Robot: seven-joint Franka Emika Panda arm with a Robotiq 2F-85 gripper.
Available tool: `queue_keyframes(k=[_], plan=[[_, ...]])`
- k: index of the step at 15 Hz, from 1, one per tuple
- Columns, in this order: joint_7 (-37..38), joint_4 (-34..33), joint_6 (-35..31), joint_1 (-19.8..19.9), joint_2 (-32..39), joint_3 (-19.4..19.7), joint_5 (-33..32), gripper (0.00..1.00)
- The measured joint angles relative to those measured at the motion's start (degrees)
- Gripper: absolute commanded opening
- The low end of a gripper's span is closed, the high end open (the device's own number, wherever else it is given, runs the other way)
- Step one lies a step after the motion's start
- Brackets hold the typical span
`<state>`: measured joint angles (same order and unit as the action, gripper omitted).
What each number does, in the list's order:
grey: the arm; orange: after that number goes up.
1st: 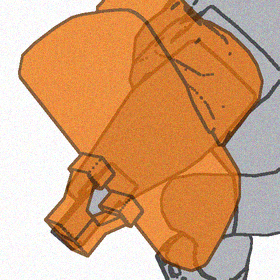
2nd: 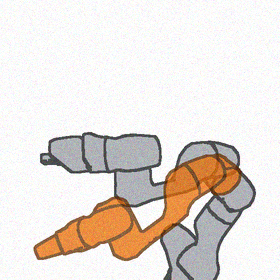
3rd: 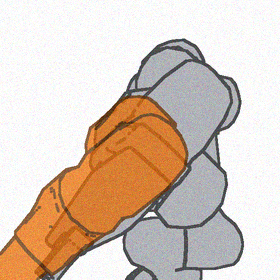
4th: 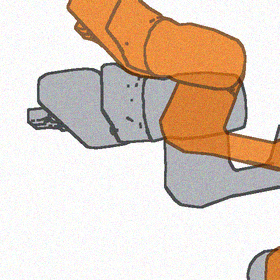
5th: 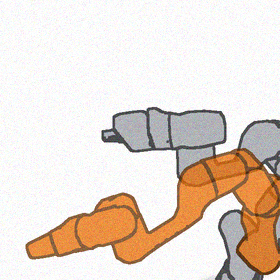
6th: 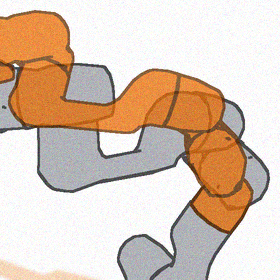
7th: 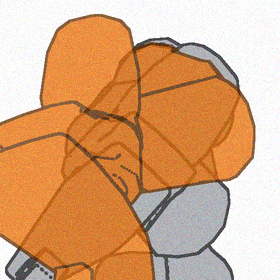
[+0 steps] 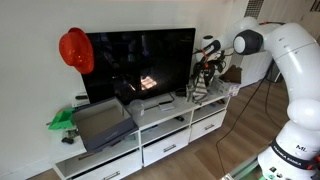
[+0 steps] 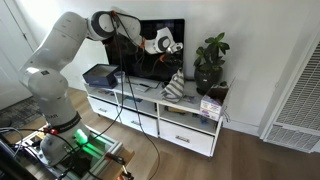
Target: Unfold the cleaning cloth
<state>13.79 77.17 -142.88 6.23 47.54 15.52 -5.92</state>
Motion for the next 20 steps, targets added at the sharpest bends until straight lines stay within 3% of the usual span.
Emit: queue_keyframes(k=[4, 8, 12, 15, 20], plan=[[-6.8, -2.6, 16.6, 2.0, -3.8, -4.0, 1.6, 0.01], [-17.0, -4.3, 28.9, 6.6, -6.6, -8.5, 5.7, 0.01], [-25.3, -4.9, 40.0, 11.5, -9.1, -10.7, 10.5, 0.01], [-26.2, -5.8, 43.9, 13.5, -12.4, -10.7, 13.7, 0.01], [-26.2, -5.3, 43.5, 14.9, -16.8, -10.8, 17.9, 0.03]])
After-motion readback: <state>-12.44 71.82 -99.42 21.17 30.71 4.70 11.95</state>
